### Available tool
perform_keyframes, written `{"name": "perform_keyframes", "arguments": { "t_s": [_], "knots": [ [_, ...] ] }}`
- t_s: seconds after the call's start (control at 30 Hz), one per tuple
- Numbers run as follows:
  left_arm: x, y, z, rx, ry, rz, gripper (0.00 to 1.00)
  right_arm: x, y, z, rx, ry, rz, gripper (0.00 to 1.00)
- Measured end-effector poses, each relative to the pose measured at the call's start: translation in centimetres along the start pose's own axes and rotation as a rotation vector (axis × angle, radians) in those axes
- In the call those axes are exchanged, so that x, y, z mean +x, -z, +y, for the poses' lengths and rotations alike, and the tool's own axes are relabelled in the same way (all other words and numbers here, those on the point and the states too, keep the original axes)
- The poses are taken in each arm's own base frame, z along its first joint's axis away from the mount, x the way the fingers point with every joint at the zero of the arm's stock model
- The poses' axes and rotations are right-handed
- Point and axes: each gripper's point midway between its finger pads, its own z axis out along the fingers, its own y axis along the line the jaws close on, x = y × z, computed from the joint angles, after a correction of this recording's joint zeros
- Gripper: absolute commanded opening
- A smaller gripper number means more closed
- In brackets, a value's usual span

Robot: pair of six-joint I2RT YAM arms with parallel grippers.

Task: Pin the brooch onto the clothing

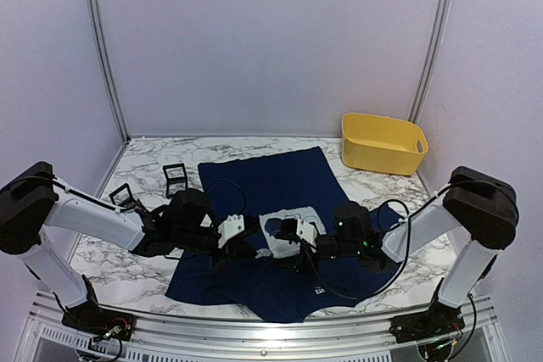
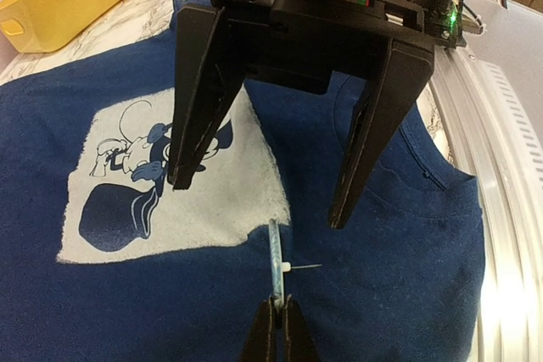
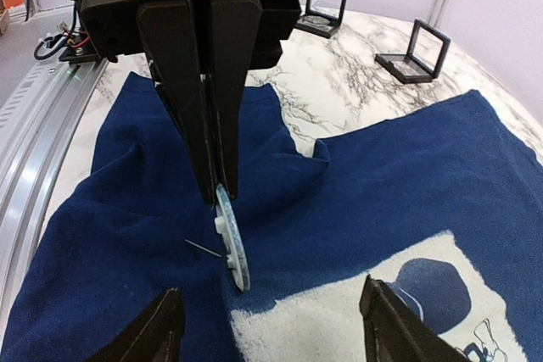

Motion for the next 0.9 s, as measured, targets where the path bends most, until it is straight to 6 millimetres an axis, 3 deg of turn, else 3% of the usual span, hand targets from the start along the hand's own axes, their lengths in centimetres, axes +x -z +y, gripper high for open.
{"name": "perform_keyframes", "arguments": {
  "t_s": [0.17, 0.33, 0.9],
  "knots": [
    [0.1, 0.0, 0.0, 0.001, -0.013, 0.002, 0.00, 0.1, -1.4, 0.5, -0.103, -0.004, -0.010, 0.56],
    [0.0, 0.0, -0.1, 0.005, -0.031, 0.001, 0.00, 0.0, -2.0, 1.1, -0.174, -0.005, -0.024, 0.32],
    [-0.3, 0.0, -0.2, 0.019, -0.051, -0.004, 0.00, 0.1, -2.3, 1.4, -0.203, -0.015, -0.032, 0.27]
  ]
}}
